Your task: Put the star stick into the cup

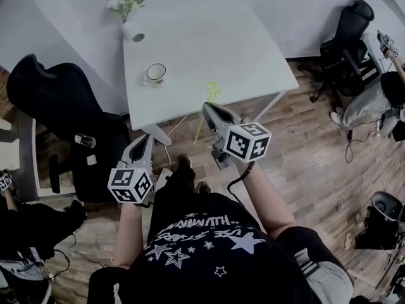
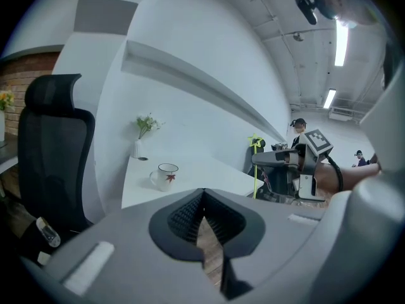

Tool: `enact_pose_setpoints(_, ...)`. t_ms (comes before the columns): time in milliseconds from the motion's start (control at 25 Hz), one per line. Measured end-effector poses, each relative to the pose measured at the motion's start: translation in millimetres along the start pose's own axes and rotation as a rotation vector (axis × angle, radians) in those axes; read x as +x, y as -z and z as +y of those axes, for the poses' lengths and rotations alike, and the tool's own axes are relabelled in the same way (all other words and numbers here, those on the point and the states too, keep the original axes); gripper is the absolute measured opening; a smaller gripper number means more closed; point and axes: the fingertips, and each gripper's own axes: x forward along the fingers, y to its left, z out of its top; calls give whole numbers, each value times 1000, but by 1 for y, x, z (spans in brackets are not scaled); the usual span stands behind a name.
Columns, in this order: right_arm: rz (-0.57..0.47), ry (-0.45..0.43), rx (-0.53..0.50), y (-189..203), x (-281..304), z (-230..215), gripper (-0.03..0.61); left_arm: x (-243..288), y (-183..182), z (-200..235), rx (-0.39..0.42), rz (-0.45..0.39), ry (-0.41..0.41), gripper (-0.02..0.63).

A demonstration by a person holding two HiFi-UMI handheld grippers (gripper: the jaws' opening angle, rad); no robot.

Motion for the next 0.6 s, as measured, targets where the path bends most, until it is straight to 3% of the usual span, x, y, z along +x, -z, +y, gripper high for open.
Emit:
enact_pose_setpoints(280, -6, 0, -3, -24, 50, -14, 20, 50, -24, 34, 9, -27, 27, 3)
enact_pose_setpoints(600, -21, -52, -1, -74, 147, -21, 20, 112, -64, 95, 31, -44, 17, 3)
